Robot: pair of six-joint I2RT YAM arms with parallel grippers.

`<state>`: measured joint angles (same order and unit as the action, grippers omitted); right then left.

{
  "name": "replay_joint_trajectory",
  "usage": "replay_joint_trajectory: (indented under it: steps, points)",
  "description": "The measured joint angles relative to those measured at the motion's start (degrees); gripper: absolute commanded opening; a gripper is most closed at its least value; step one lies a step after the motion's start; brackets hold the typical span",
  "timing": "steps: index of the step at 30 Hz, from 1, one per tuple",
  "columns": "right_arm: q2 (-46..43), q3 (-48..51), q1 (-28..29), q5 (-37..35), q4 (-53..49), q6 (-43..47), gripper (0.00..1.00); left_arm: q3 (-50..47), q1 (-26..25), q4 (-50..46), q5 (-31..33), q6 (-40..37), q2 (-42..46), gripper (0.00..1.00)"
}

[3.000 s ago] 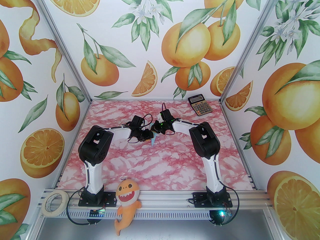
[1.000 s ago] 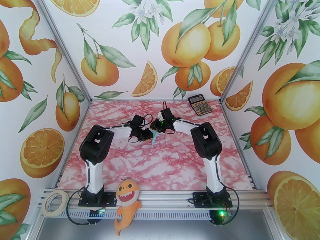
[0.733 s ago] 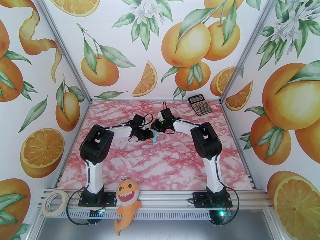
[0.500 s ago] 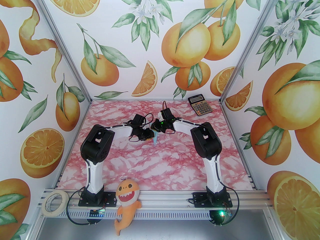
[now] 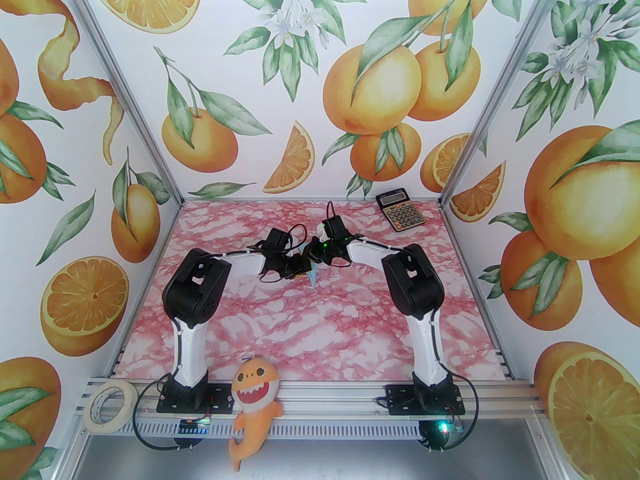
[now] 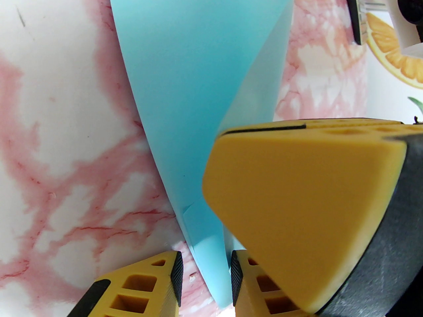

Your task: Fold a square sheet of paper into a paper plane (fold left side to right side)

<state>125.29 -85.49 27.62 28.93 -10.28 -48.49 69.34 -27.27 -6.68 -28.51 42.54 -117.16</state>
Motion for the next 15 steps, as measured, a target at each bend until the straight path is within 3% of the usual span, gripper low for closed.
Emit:
replay_joint_trajectory:
  steps: [12,15]
  points:
    - [0.6,0.3,-0.1,0.2,1.5,-0.9,0.05,-6.1,-0.2,3.9,3.5,2.9,4.0,0.32]
    - [0.7,0.3,-0.3,0.2,1.5,-1.2,0.05,-6.5,-0.2,4.6,4.3,3.6,4.3,0.41]
